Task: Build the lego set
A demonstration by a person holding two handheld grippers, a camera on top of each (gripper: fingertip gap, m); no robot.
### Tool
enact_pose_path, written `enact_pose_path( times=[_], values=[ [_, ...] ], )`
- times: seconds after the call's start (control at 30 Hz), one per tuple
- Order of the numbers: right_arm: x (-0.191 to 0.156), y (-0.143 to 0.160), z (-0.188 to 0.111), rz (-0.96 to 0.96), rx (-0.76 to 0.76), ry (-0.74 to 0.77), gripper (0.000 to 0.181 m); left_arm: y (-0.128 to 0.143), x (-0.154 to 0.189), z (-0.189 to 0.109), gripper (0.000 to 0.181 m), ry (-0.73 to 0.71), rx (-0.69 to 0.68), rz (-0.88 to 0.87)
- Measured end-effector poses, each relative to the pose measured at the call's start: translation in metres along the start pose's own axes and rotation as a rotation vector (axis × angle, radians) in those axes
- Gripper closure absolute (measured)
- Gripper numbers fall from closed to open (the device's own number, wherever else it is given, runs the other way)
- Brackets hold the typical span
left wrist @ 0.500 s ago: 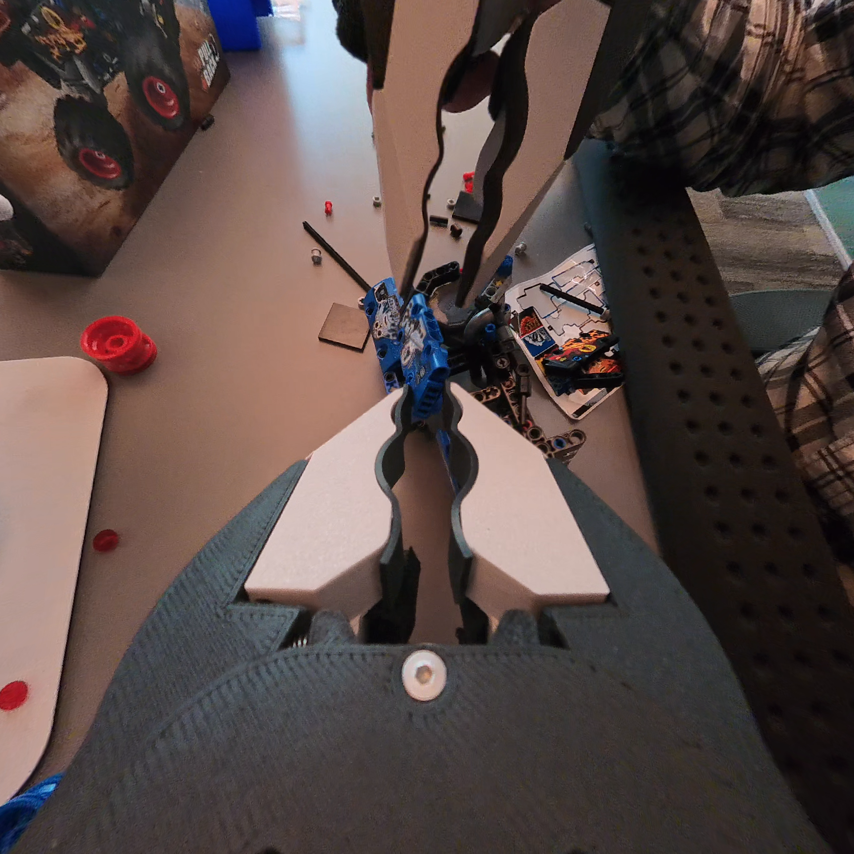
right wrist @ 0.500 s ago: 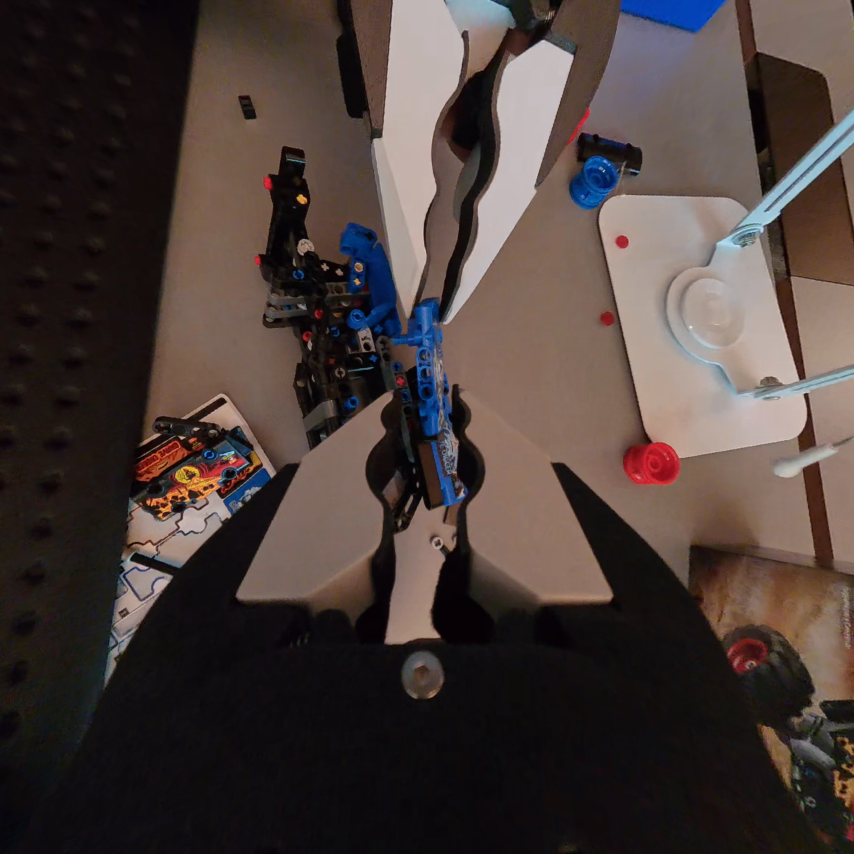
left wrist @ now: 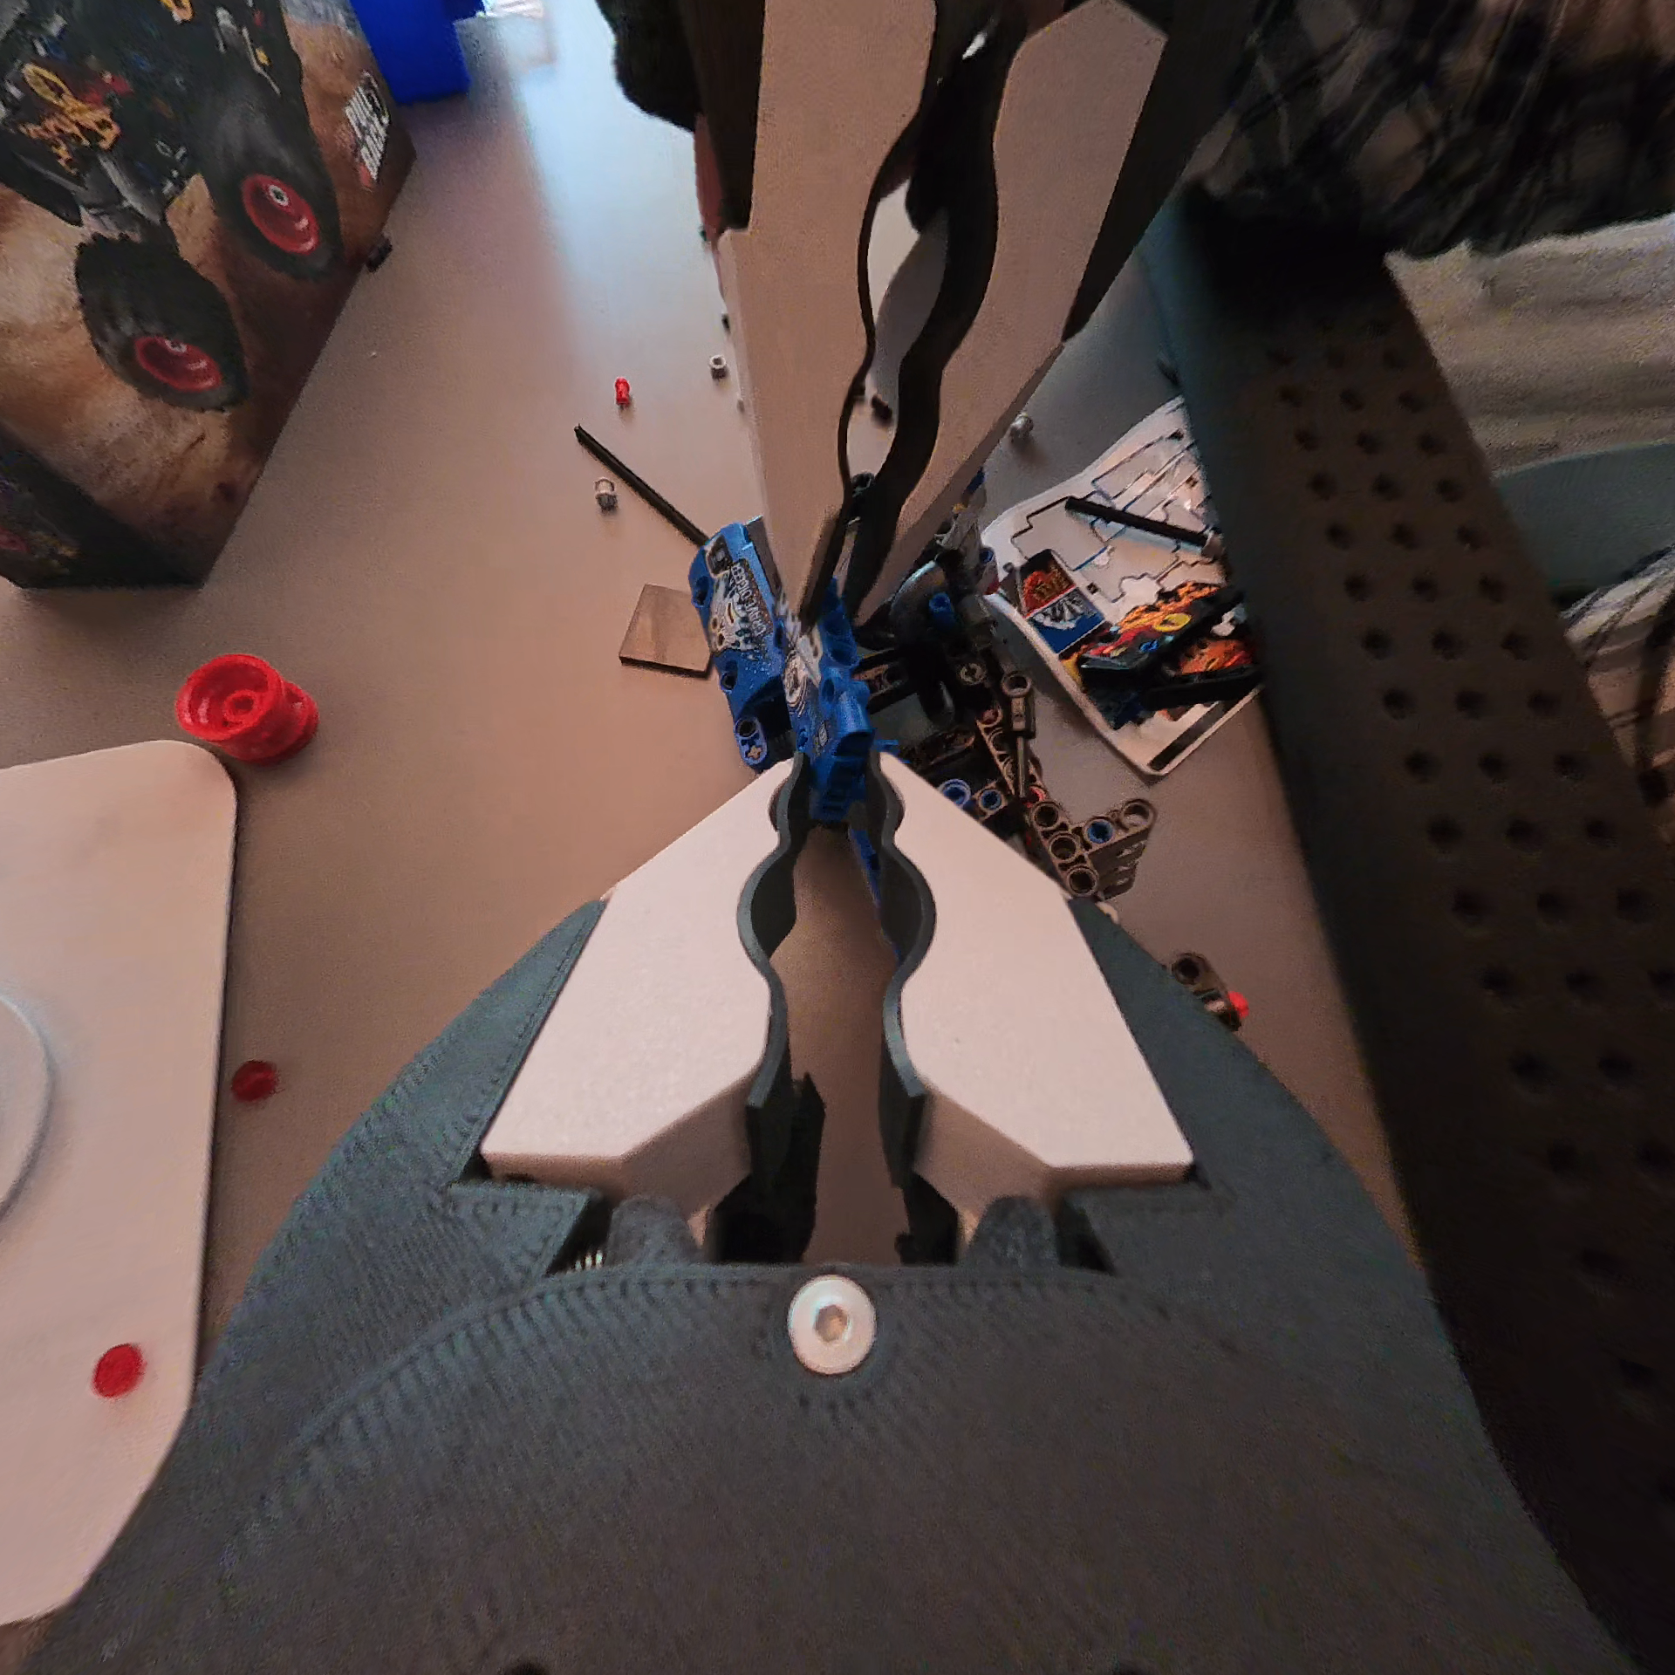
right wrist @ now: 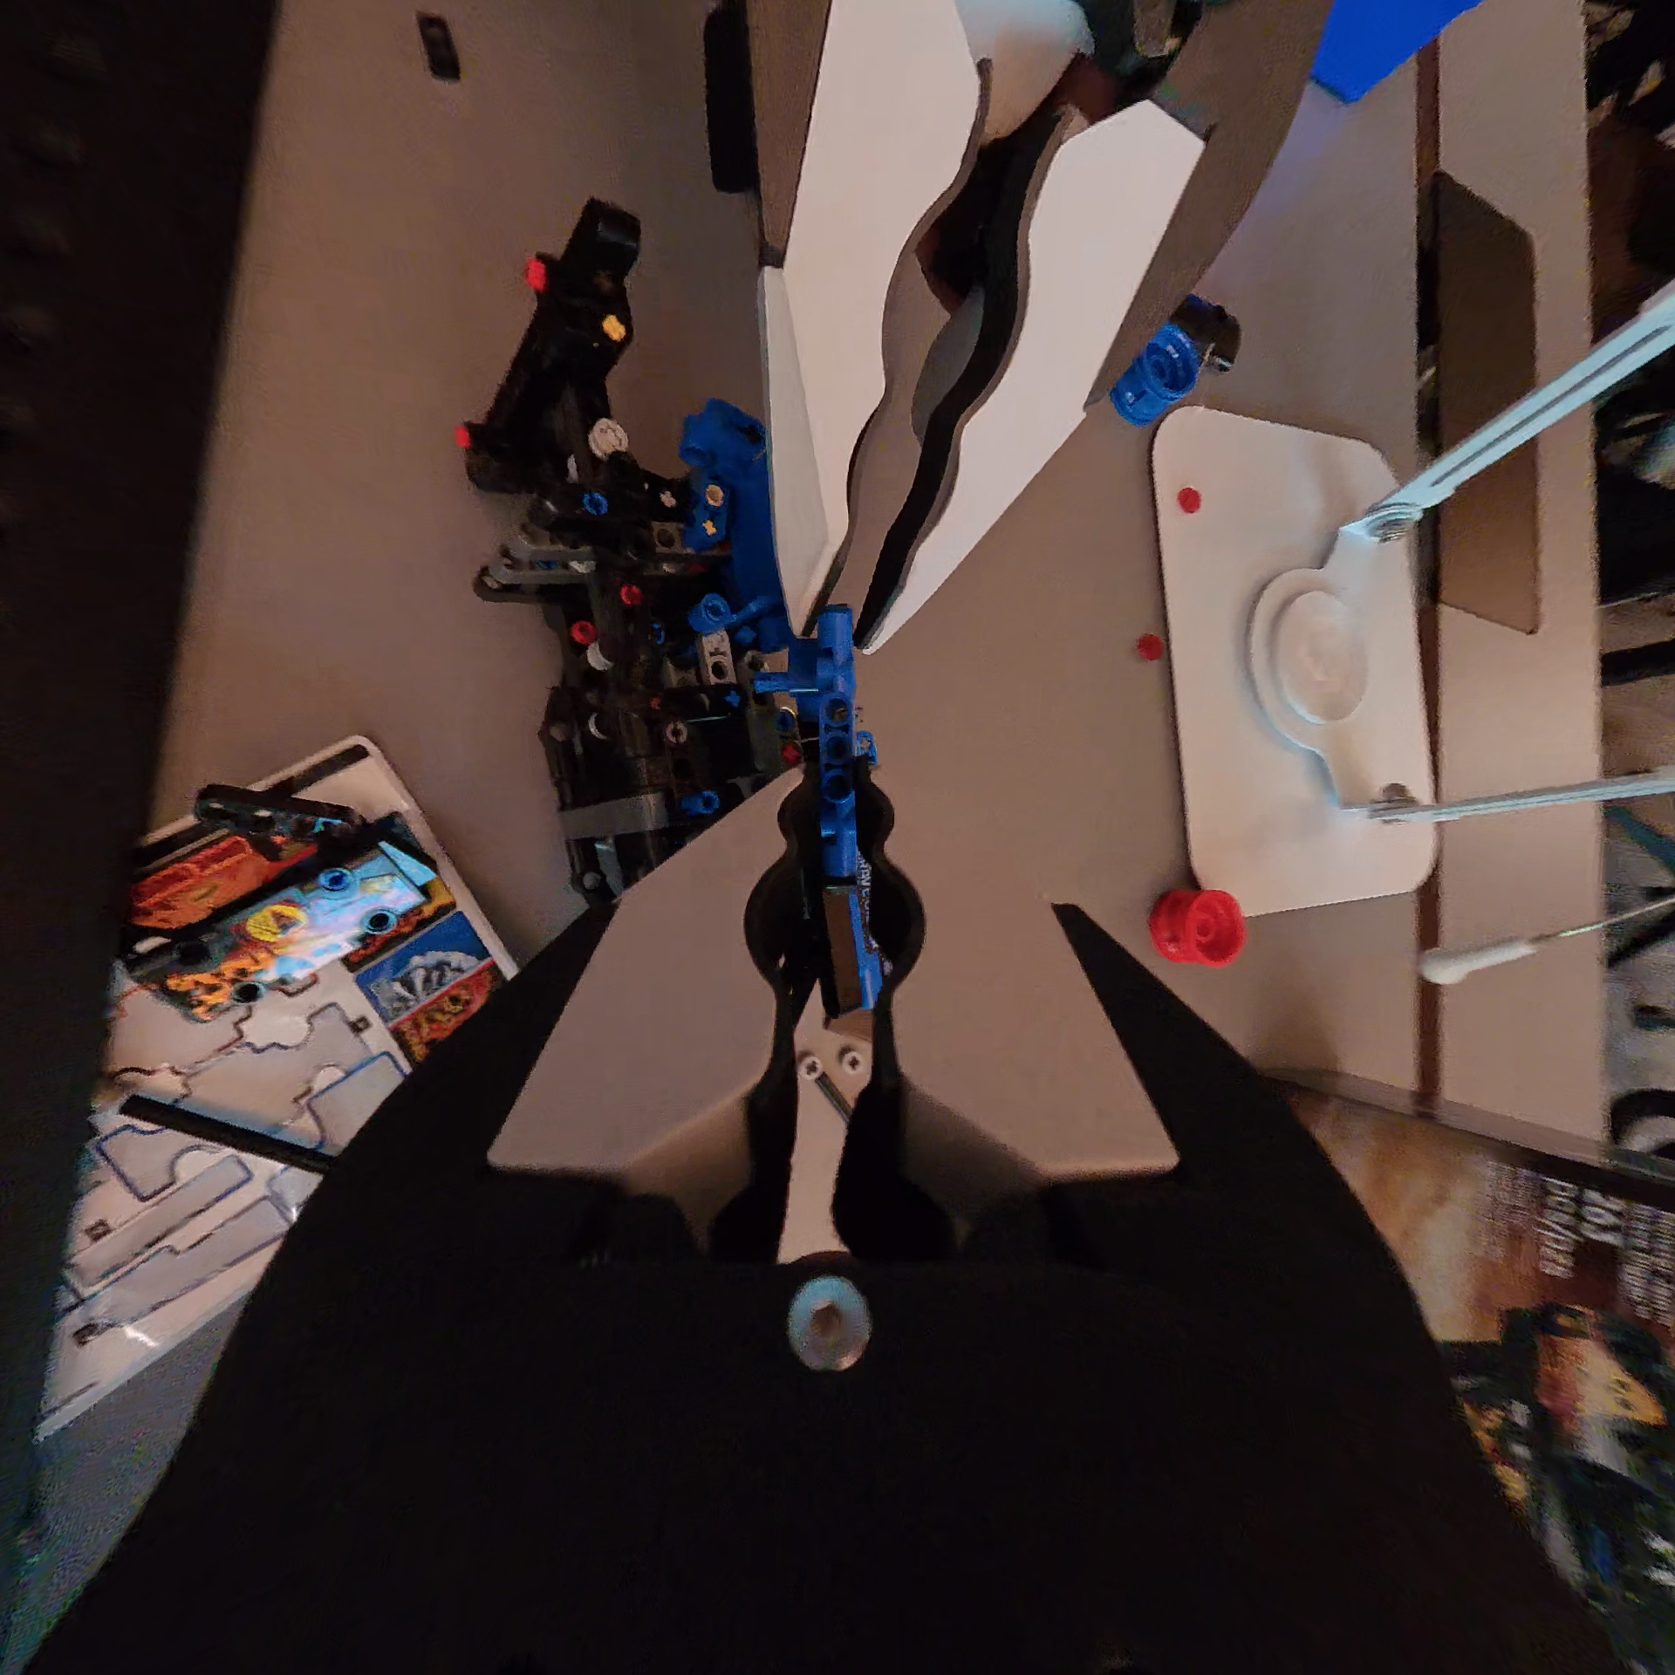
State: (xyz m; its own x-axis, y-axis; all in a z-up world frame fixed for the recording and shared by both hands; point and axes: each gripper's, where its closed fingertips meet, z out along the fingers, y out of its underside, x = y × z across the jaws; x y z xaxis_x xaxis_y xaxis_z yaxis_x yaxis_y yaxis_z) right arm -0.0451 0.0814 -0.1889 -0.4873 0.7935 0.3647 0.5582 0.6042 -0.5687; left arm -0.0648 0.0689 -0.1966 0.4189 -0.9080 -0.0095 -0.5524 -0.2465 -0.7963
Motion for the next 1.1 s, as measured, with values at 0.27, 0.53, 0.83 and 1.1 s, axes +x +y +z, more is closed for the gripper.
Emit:
enact_pose_path(
  times=[0.27, 0.53, 0.83, 1.1],
  values=[
    [0.007, -0.005, -0.006, -0.102, -0.013, 0.106, 0.177, -0.006, -0.004, -0.004, 0.172, -0.12, -0.025, 0.183],
    [0.014, -0.007, -0.005, -0.102, 0.003, 0.152, 0.177, -0.006, -0.011, -0.009, 0.173, -0.151, -0.007, 0.184],
    [0.019, -0.007, -0.001, -0.049, 0.033, 0.145, 0.177, -0.007, -0.017, -0.013, 0.173, -0.166, 0.005, 0.157],
    [0.014, -0.006, -0.001, -0.023, 0.043, 0.094, 0.177, -0.006, -0.012, -0.01, 0.173, -0.126, 0.013, 0.14]
  ],
)
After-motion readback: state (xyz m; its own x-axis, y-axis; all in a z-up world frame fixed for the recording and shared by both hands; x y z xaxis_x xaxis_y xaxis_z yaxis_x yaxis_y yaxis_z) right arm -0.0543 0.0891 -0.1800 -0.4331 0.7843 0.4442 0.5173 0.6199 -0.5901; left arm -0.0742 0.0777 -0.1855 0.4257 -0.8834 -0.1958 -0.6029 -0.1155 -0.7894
